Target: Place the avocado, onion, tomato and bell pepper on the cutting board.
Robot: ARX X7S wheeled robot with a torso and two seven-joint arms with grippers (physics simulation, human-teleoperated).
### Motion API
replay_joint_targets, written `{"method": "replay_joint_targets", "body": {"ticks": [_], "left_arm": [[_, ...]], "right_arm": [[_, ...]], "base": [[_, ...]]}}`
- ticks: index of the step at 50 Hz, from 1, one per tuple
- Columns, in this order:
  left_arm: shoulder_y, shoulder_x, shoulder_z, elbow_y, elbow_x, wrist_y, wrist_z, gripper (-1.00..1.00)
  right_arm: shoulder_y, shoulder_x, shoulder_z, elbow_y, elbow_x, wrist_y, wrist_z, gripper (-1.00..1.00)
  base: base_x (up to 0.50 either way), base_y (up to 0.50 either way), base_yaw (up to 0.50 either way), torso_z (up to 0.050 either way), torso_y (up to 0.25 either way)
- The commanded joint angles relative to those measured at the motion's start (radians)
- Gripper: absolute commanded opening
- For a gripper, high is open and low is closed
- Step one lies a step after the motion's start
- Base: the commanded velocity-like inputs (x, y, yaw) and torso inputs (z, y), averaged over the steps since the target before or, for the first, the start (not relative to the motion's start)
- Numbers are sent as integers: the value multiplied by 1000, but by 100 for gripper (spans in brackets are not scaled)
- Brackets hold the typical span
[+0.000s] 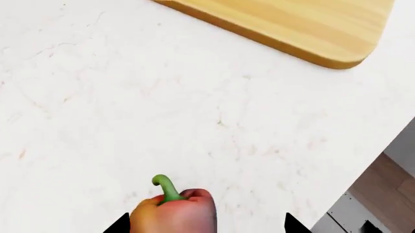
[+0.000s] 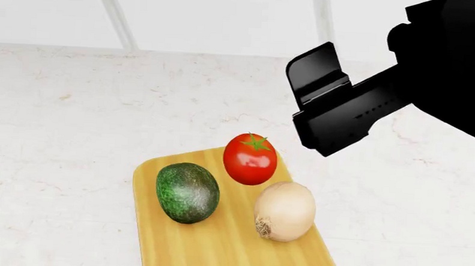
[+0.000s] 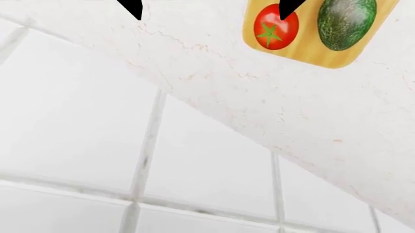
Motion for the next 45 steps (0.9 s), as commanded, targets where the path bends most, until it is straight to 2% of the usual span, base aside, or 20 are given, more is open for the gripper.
{"method": "replay_joint_targets", "body": {"ticks": [1,33,45], "left_arm": [[65,-42,9,19,91,24,70,100],[209,-140,70,48,361,161,264,100],[251,-149,103,47,419,216,285,100]], "right_arm": [[-1,2,-6,1,-6,-4,-5,100],[5,19,-29,-18,35,-23,28,100],[6,30,-32,-28,47,-31,37,100]], "base": [[0,0,0,0,0],[0,0,0,0,0],[0,0,0,0,0]]}}
